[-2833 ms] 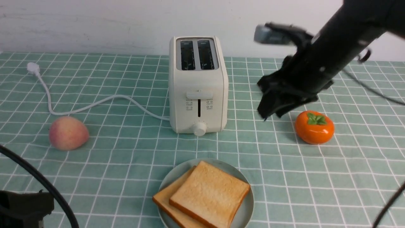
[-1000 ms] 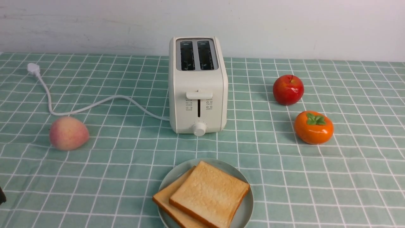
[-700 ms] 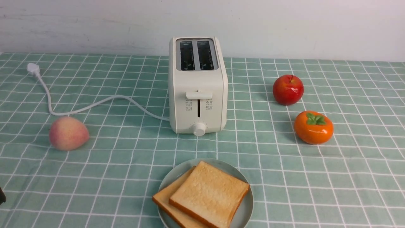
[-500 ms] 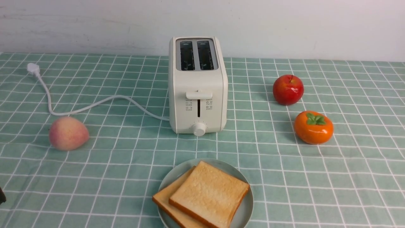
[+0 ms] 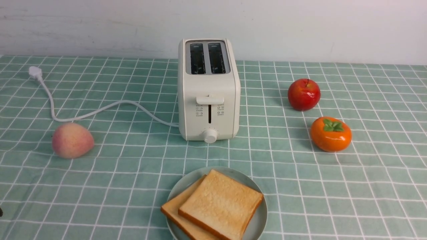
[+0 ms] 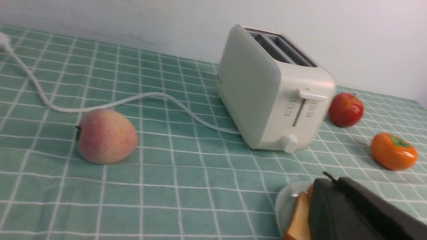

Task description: Take toasted bread from bread machine on blue coffee table place on plate.

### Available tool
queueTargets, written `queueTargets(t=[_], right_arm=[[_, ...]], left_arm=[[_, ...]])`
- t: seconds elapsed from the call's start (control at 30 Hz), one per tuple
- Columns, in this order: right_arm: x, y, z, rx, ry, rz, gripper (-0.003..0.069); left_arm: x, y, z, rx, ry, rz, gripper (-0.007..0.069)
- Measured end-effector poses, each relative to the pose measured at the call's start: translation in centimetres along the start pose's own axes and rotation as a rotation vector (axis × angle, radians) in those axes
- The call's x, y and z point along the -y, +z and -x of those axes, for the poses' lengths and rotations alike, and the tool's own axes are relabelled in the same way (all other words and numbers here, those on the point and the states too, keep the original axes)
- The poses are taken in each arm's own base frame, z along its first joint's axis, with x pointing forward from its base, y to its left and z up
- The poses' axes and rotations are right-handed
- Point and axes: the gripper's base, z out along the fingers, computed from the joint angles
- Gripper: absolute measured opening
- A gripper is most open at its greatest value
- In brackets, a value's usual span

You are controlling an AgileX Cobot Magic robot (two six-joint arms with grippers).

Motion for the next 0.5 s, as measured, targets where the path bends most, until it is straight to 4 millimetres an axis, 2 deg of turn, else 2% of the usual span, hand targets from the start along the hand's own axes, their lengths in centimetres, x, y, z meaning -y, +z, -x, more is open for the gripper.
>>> queueTargets(t=[0.13,0.17,0.2,0.23,0.27,0.5], right_arm=[[0.0,0.0,0.0,0.001,0.0,0.0,0.0051],[0.0,0.0,0.0,0.001,0.0,0.0,0.0051],[0.0,0.0,0.0,0.001,0.0,0.0,0.0051],[0.0,0.0,0.0,0.001,0.0,0.0,0.0051],[0.0,0.0,0.0,0.001,0.0,0.0,0.0051],[0.0,0.0,0.0,0.002,0.0,0.001,0.0056]], left_arm=[[-2.0,0.6,-4.0,0.01,-0.009,0.097,-0.0013],[-2.7,1.0,-5.6,-0.022,-0.009,0.12,-0.0013],[-2.8,1.0,-5.8,-0.027,-0.009,0.123,-0.0013],[-3.4,1.3,-7.4,-0.074,0.0,0.146,-0.0013],[-3.7,1.4,-8.1,-0.106,0.006,0.158,-0.0013],[-4.0,1.4,-8.9,-0.164,0.02,0.18,-0.0013]])
